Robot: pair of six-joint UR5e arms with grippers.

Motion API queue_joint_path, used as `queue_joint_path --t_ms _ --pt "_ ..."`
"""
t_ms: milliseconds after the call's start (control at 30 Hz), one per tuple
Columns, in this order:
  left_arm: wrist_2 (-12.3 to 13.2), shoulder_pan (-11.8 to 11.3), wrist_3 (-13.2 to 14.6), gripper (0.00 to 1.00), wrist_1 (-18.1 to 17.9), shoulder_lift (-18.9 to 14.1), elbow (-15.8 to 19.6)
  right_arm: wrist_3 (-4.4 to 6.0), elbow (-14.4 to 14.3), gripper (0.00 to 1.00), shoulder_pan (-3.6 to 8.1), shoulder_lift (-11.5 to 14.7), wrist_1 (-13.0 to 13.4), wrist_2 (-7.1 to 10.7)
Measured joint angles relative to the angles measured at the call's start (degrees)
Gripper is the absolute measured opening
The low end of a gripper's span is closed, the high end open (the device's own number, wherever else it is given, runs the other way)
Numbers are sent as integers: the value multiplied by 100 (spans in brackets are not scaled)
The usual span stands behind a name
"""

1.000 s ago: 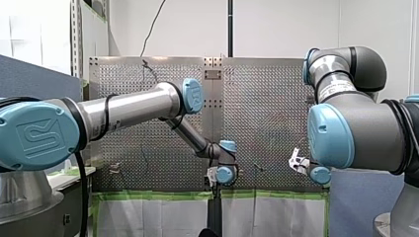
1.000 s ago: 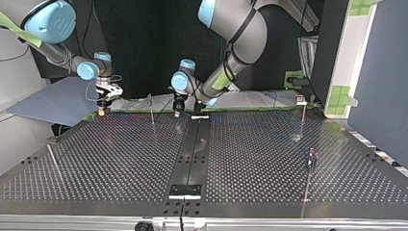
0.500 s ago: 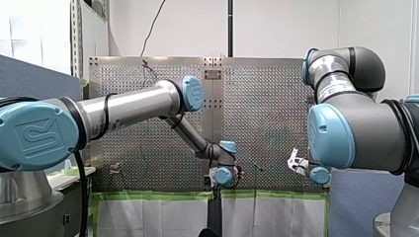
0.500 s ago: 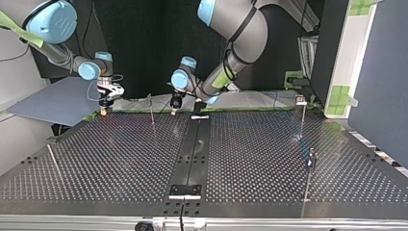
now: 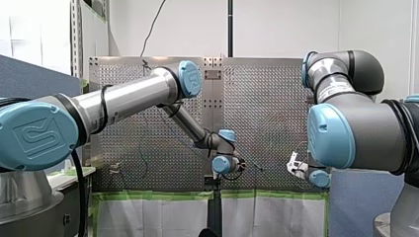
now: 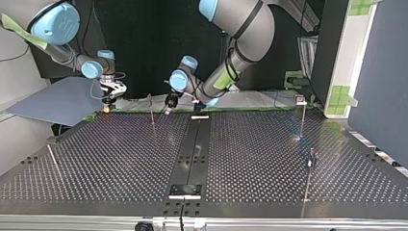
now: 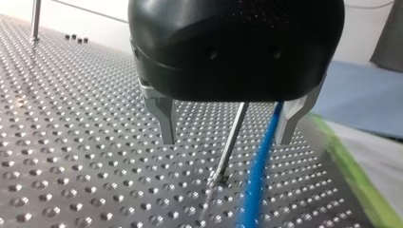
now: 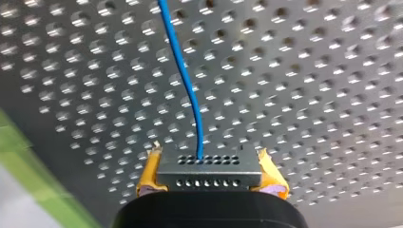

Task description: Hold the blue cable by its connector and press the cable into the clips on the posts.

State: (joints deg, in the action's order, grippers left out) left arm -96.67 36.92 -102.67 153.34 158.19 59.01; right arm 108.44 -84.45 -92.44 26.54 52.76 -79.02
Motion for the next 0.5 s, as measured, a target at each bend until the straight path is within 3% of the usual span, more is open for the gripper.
queue_joint_path --t_ms 233,500 --pt "369 11 325 100 123 -35 375 -28 56 0 -12 -127 -25 0" --pt "488 79 687 100 468 -39 624 -68 91 0 -36 -134 -84 1"
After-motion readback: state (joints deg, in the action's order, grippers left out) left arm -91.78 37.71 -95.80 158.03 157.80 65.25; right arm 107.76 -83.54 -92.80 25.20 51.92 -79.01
